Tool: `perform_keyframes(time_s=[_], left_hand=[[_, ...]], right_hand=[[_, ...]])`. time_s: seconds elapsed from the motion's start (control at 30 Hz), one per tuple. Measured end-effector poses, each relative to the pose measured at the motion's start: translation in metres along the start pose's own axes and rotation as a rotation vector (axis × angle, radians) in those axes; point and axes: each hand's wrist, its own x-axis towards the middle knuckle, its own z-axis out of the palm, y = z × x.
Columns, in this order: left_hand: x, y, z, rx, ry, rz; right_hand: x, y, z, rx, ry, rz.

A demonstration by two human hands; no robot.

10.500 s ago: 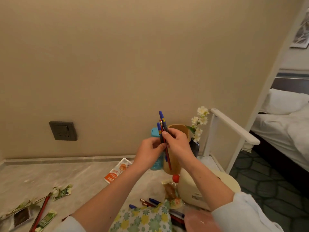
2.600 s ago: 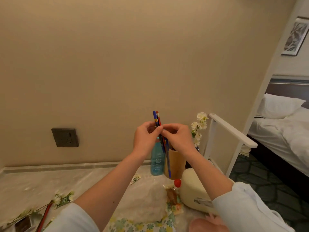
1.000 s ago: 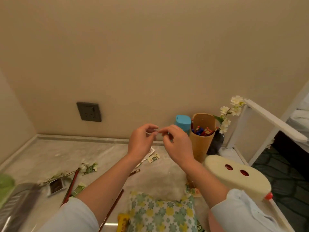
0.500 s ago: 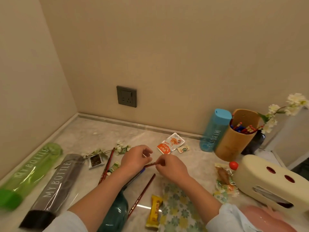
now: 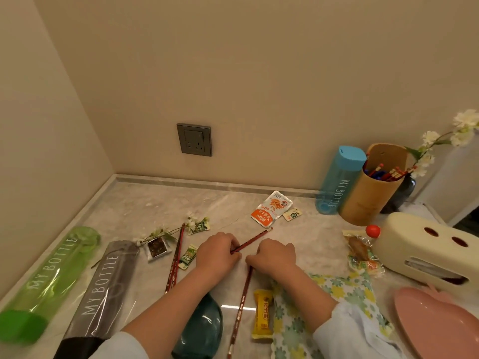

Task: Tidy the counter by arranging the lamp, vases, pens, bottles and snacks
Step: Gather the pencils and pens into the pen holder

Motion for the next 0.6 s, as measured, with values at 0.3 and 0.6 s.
perform_keyframes(time_s=[0.3,0.6], left_hand=[[0.003,0.002,0.005,0.026,-0.034,0.021],[0.006,0.013,-0.005,-0.207,0.007,-0.019]], right_hand=[[-0.006,0.003,-0.001,0.3,0.144,0.125],[-0.017,0.01,-0.043,1.01,0.36,0.112]])
